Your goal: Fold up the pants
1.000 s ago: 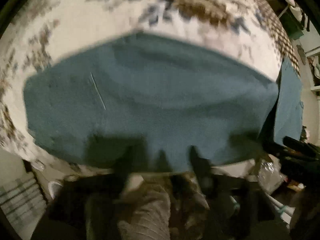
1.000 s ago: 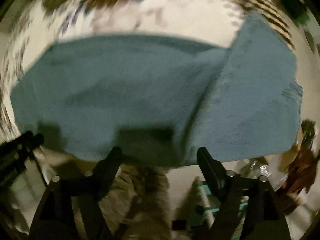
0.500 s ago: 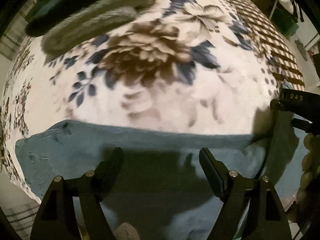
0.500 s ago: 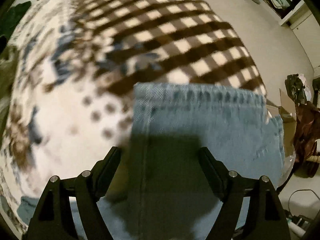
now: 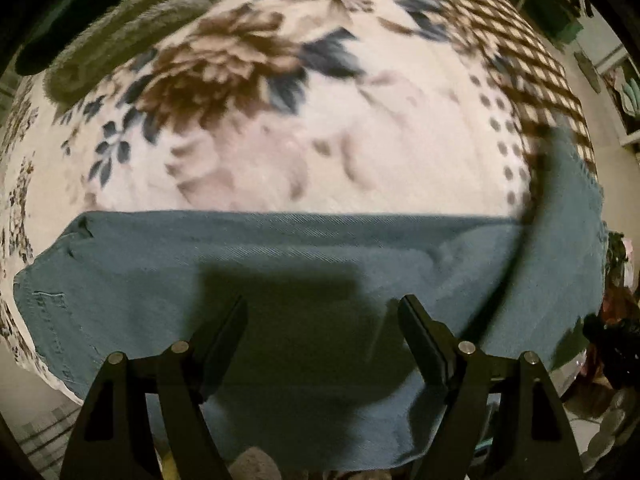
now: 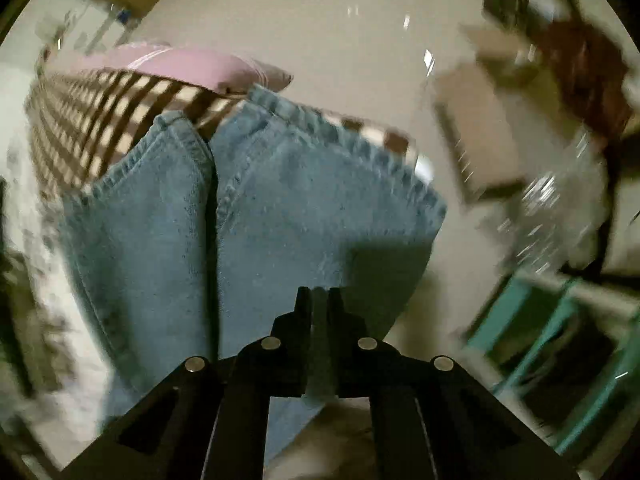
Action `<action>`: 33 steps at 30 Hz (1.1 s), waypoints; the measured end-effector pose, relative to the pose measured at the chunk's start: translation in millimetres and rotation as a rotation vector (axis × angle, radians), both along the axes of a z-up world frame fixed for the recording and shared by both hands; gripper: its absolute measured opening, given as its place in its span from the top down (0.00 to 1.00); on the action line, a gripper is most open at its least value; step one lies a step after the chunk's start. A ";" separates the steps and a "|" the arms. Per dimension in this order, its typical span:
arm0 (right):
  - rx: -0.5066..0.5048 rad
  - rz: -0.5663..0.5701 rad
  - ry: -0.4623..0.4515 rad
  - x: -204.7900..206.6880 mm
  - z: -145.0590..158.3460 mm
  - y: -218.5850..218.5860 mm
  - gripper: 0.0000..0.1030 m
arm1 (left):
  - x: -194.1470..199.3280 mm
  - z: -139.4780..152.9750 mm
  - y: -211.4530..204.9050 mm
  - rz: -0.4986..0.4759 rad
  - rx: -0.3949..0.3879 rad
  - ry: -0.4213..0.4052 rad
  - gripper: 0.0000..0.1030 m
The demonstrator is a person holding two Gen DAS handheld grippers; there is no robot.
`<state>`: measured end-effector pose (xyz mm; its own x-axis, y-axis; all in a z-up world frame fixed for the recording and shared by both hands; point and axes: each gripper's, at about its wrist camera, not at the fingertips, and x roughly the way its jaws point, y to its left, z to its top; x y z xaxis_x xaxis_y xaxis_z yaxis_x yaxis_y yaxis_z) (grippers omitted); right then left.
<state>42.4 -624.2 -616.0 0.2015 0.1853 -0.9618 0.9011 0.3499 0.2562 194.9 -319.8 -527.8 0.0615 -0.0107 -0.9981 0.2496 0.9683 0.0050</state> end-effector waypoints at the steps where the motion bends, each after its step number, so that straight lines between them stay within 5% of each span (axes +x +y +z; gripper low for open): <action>1: 0.022 -0.019 -0.022 -1.8 -0.7 3.4 0.74 | -1.3 -0.7 -1.9 -0.008 -0.001 -0.002 0.26; 3: 0.048 -0.003 -0.101 10.5 12.2 14.4 0.37 | -2.6 -1.2 -4.9 -0.024 0.013 -0.018 0.26; 4: 0.044 0.019 -0.128 12.9 12.8 4.2 0.34 | -4.4 -1.6 -7.7 -0.033 0.028 -0.031 0.26; 9: -0.052 0.319 -0.120 110.2 30.5 42.3 0.34 | 2.6 -11.2 -17.3 -0.048 0.157 -0.115 0.26; 16: -0.193 0.568 0.090 217.0 -26.3 94.5 0.34 | 29.3 -28.7 -7.0 -0.005 0.200 -0.120 0.26; 17: -0.211 0.566 0.108 220.6 -26.6 99.7 0.36 | 31.9 -30.3 -4.7 -0.003 0.196 -0.117 0.26; 19: -0.238 0.524 0.112 213.5 -20.2 100.6 0.75 | 36.4 -31.9 -0.1 -0.001 0.189 -0.108 0.26; 21: -0.246 0.481 0.091 198.0 -9.5 93.6 0.93 | 34.7 -29.6 4.9 -0.002 0.177 -0.098 0.26; 28: -0.229 0.251 0.074 102.6 19.9 68.0 0.94 | 25.5 -27.7 7.2 0.000 0.137 -0.080 0.26; 33: -0.138 0.097 0.050 38.3 11.2 57.1 0.95 | 10.1 -25.3 -2.3 0.005 0.119 -0.072 0.26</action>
